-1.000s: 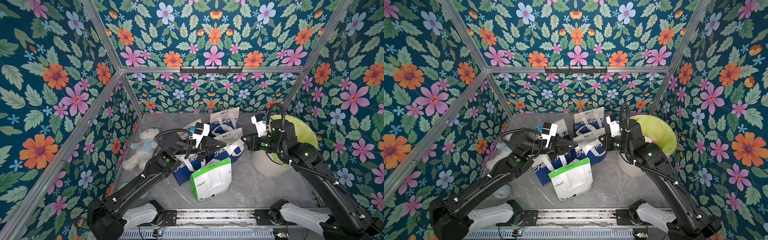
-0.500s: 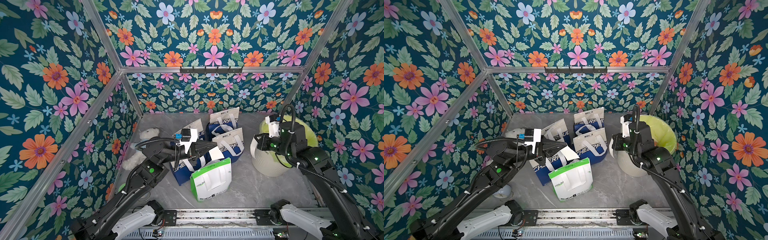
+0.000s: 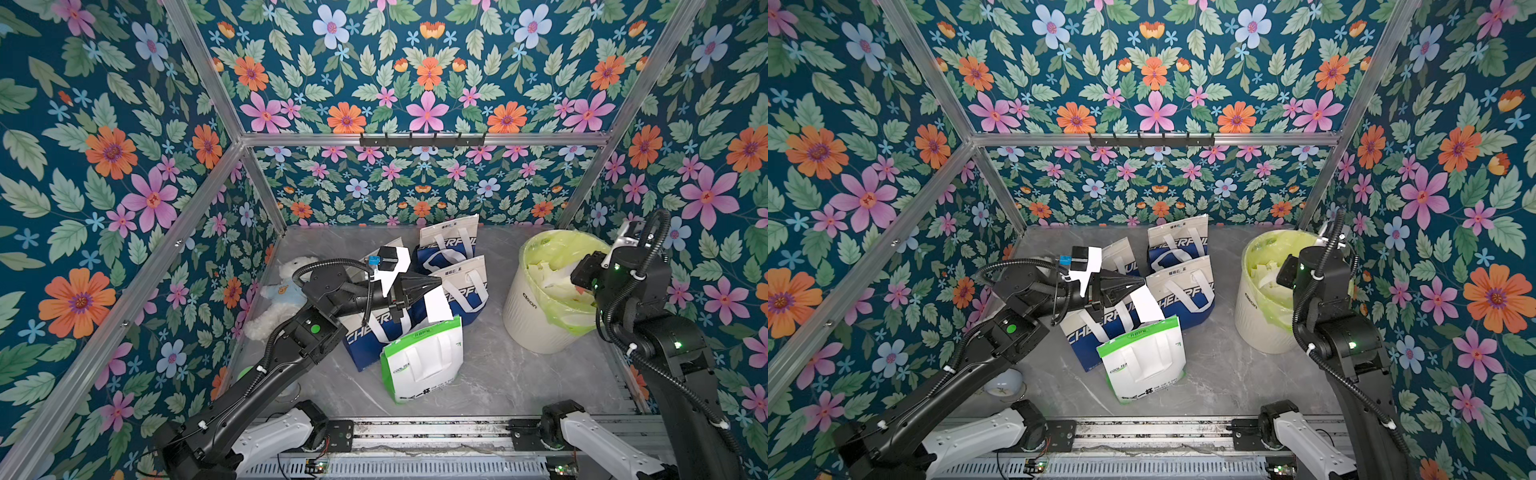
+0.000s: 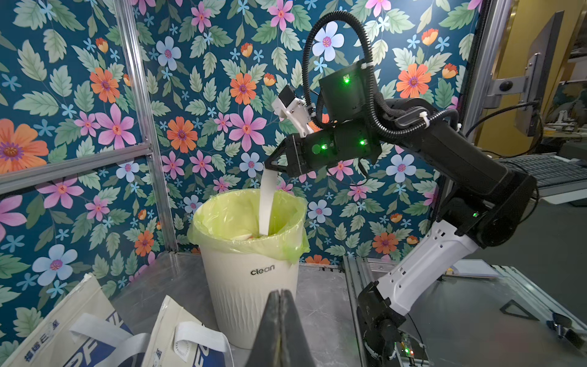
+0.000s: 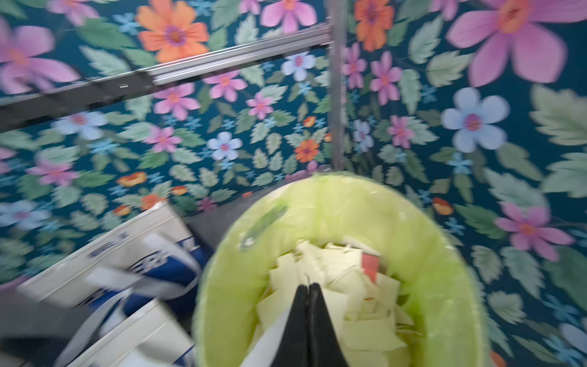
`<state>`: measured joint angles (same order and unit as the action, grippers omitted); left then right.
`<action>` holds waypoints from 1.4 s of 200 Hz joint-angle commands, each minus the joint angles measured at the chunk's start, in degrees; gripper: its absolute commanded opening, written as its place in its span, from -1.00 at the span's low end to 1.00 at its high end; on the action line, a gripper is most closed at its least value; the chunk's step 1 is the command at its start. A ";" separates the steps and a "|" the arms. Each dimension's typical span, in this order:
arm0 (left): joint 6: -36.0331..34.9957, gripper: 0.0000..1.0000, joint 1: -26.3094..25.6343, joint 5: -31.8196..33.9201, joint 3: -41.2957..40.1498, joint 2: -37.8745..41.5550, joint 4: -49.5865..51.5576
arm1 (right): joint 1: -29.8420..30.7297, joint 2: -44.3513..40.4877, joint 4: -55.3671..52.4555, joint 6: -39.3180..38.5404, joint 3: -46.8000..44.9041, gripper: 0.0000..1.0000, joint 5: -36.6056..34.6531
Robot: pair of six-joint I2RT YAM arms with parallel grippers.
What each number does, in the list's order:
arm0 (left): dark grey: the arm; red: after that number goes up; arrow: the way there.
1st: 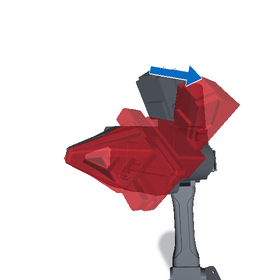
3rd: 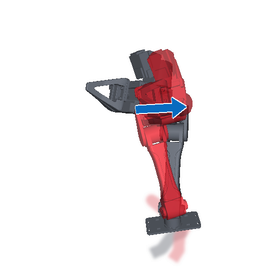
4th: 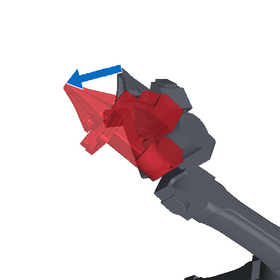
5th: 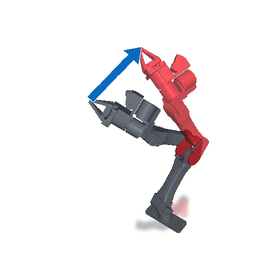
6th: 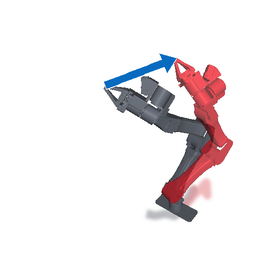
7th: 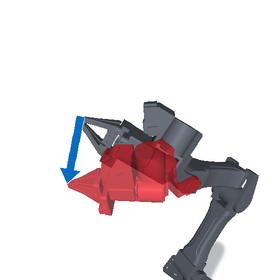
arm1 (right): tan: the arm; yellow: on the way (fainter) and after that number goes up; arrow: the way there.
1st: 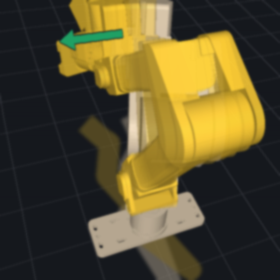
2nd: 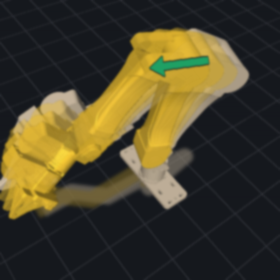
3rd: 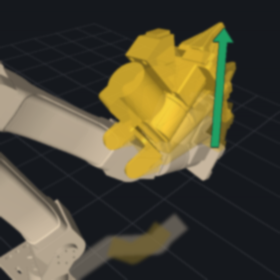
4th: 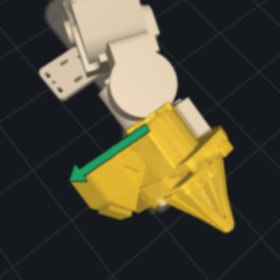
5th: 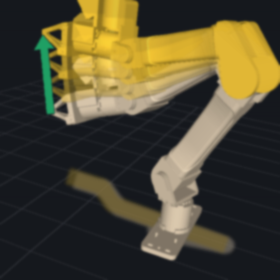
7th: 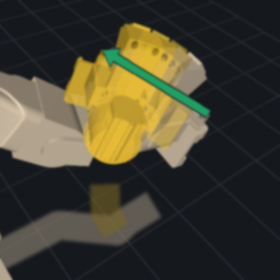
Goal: Shred takeout receipts and throw away
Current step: Place the takeout receipt in the trash bin, then shred the takeout receipt.
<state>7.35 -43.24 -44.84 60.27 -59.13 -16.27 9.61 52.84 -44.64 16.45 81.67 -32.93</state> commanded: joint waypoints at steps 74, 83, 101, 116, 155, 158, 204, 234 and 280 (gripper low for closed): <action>5.59 -1.00 0.03 -0.52 0.81 -4.44 -6.29 | -12.59 1.62 -1.37 2.38 -6.41 0.62 32.11; 6.64 -1.00 0.00 -0.12 0.90 -5.03 -7.28 | -12.55 1.35 -2.11 2.80 -5.96 0.78 33.97; 9.89 -1.00 0.00 0.96 0.27 -6.02 -10.85 | -12.55 0.74 -2.54 2.60 -5.14 0.84 37.73; 13.49 -1.00 -0.15 2.97 -1.22 -6.57 -15.48 | -12.58 -0.56 -1.52 1.42 -4.83 0.84 42.21; 20.82 -1.00 -1.33 10.36 -4.10 -7.57 -25.21 | -12.59 -3.86 1.61 0.39 -3.97 0.83 55.78; 20.99 -1.00 -1.59 10.73 -4.17 -7.60 -25.65 | -12.58 -3.96 2.15 0.59 -4.02 0.83 57.79; 24.80 -1.00 -6.22 17.45 -6.75 -8.22 -37.89 | -11.76 -7.73 32.00 19.29 -14.71 0.79 91.64; 27.27 -1.00 -8.31 19.38 -7.71 -8.81 -43.47 | -0.11 -7.12 22.77 9.42 -11.67 0.74 84.69; 26.81 -1.00 -10.33 21.83 -8.80 -7.78 -46.12 | 8.97 -5.07 26.35 9.02 -13.51 0.67 82.65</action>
<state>33.06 -53.06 -25.39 51.92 -67.53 -56.25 16.12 47.11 -21.74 25.74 69.32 50.70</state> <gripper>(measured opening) 0.050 0.849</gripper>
